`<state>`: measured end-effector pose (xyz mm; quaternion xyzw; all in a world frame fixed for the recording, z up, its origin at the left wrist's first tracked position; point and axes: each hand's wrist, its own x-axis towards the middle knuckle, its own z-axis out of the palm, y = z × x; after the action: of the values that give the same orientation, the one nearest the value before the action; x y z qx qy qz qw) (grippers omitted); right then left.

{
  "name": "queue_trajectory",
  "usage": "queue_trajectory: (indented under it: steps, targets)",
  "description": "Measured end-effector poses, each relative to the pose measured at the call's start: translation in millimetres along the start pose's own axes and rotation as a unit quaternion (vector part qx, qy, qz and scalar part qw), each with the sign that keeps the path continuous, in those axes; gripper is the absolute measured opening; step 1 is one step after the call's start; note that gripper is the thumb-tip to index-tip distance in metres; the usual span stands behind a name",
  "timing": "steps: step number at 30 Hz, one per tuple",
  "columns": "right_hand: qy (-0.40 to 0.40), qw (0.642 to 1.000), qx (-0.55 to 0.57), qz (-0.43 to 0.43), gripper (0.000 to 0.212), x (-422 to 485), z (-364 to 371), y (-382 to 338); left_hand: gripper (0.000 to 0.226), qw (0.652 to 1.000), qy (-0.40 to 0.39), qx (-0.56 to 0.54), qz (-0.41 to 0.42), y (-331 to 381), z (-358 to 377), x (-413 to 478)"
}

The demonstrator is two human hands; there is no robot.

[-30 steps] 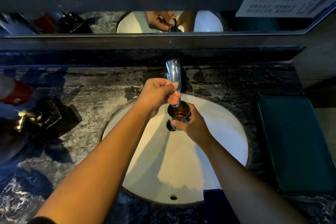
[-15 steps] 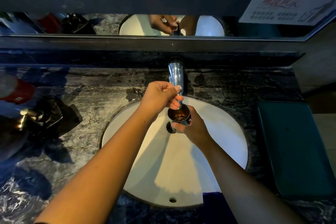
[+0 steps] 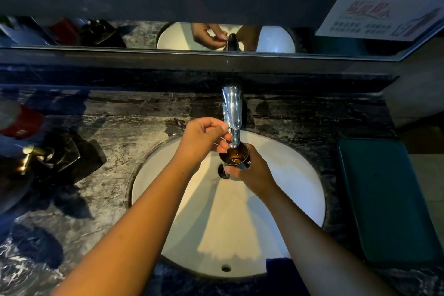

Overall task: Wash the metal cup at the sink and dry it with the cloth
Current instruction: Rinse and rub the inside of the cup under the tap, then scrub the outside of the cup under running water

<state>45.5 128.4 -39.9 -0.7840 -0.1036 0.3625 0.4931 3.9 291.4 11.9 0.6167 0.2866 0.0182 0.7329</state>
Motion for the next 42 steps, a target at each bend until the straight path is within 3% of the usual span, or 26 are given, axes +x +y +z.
queue_trajectory:
  steps: [5, 10, 12, 17, 21, 25, 32, 42]
  targets:
    - [0.000, 1.000, 0.002, 0.012, 0.047, -1, -2, 0, 0.012, 0.999, 0.047, -0.004, -0.002, -20, -6, -3]
    - [0.012, 1.000, -0.015, 0.003, 0.047, -3, -3, 1, 0.016, 0.989, 0.130, 0.040, -0.063, -63, -6, -1]
    - [0.012, 1.000, -0.024, -0.002, 0.047, -4, -5, 0, 0.010, 0.988, 0.118, 0.042, -0.085, -76, -1, 1]
    - [-0.002, 0.999, -0.047, -0.017, 0.050, -6, -12, -1, 0.022, 0.980, 0.069, -0.064, -0.176, -90, 6, 5]
    - [-0.013, 0.998, -0.051, -0.023, 0.049, -3, -14, 0, 0.025, 0.971, 0.038, -0.139, -0.193, -89, 10, 1]
    - [-0.029, 0.997, -0.067, -0.023, 0.049, 4, -10, 5, 0.025, 0.969, 0.032, -0.137, -0.202, -93, 12, 3]
    - [-0.047, 0.995, -0.086, 0.010, 0.059, 17, -12, 3, 0.027, 0.962, 0.056, -0.161, -0.214, -92, 14, 8]
    - [-0.054, 0.995, -0.072, 0.050, 0.049, 25, -9, 13, 0.025, 0.940, 0.088, -0.218, -0.249, -89, 15, 4]
